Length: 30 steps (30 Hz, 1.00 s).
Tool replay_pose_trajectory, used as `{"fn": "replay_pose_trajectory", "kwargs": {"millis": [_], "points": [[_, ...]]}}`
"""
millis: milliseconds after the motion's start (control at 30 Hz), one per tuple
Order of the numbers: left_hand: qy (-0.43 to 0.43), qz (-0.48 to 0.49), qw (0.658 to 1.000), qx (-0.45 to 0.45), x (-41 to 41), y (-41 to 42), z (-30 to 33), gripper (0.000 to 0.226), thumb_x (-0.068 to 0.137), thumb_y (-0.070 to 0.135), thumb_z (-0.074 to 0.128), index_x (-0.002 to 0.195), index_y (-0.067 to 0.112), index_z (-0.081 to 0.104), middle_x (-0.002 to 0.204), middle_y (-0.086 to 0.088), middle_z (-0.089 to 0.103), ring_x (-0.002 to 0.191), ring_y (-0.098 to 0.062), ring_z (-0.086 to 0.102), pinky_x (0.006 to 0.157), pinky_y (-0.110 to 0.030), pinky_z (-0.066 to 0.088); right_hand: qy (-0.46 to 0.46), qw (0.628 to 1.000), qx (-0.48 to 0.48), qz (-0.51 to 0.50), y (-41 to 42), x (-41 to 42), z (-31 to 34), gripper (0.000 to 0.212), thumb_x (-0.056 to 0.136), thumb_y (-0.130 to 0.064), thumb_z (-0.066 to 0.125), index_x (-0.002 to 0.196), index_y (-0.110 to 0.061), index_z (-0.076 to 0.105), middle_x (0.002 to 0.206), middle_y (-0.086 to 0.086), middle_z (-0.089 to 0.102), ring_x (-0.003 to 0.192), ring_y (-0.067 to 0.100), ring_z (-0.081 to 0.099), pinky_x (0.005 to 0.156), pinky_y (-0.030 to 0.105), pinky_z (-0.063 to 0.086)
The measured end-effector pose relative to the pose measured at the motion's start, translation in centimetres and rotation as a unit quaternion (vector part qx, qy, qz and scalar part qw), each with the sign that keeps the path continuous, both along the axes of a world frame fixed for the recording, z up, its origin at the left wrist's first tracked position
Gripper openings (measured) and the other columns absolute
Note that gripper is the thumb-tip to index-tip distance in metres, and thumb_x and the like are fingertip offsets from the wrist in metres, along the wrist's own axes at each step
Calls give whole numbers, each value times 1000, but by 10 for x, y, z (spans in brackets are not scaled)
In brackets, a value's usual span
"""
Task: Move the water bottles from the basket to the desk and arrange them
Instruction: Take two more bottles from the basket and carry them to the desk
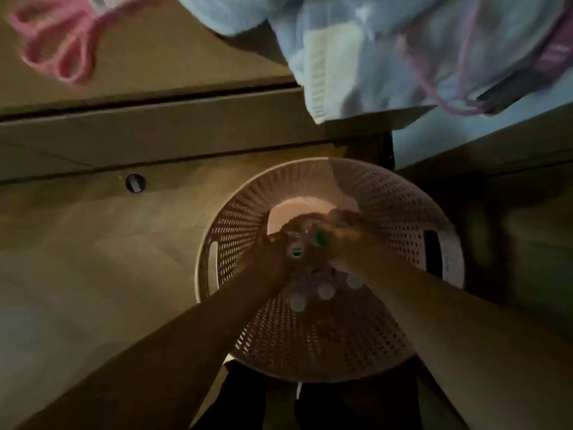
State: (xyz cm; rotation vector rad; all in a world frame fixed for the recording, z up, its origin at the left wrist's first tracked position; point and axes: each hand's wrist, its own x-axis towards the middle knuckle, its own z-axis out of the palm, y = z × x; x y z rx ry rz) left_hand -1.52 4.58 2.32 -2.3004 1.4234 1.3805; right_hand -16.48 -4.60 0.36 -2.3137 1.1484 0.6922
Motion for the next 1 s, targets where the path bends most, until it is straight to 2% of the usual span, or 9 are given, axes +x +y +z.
{"fn": "replay_pose_trajectory", "kwargs": {"millis": [100,200,267,300,367,533,700,833,1000], "points": [[-38,24,999,13,-4,9,-47,52,99,42,44,147,35,26,130,-10,56,108,-31,63,81,-39,48,63,995,-5,78,6,3,-44,42,94,-35,45,132,-18,53,135,10,54,126,34,49,106,50,40],[-17,59,996,59,1,15,-57,65,99,47,37,152,46,-1,104,-12,60,96,-29,61,75,-36,40,36,996,-59,53,3,11,-57,43,90,-36,52,130,-20,51,131,8,57,129,29,45,108,46,36],[-12,66,996,56,8,18,-53,59,99,47,37,150,48,8,94,-6,59,90,-27,62,71,-32,39,33,995,-60,79,2,10,-49,42,90,-32,56,130,-20,54,117,8,66,115,26,59,94,41,49],[-8,72,996,53,12,19,-46,49,100,46,37,147,45,23,91,0,57,84,-21,60,67,-29,38,26,994,-79,69,2,6,-46,40,86,-36,64,124,-23,61,100,4,72,93,20,70,76,33,55],[3,69,997,32,16,19,-21,35,102,39,40,138,39,39,96,5,59,79,-14,57,63,-25,36,24,991,-109,68,-2,5,-24,37,69,-54,71,100,-34,72,68,-9,67,52,4,63,44,19,46],[-81,-15,996,17,25,17,78,31,101,39,39,128,24,32,109,-8,67,98,-32,66,77,-36,47,-9,999,-28,35,-1,9,78,29,97,-37,47,120,-22,39,93,-3,57,84,18,60,69,32,49],[-93,-23,995,-21,33,26,210,40,96,35,51,130,23,33,107,-12,67,94,-33,66,74,-38,50,-37,999,-6,-33,0,10,226,39,92,-36,59,125,-25,42,103,2,62,96,24,63,73,35,49],[-89,-28,993,-67,36,42,325,41,92,37,57,123,23,34,104,-15,68,94,-37,65,73,-39,51,-74,995,5,-74,7,0,352,29,89,-31,64,99,-26,38,93,3,61,89,25,62,74,39,51],[-120,61,974,-185,26,76,471,31,90,48,55,112,31,42,86,-1,66,79,-28,65,64,-35,53,-161,978,-66,-113,41,-18,509,30,85,-40,65,94,-24,41,80,-4,54,74,21,54,64,33,41]]}}
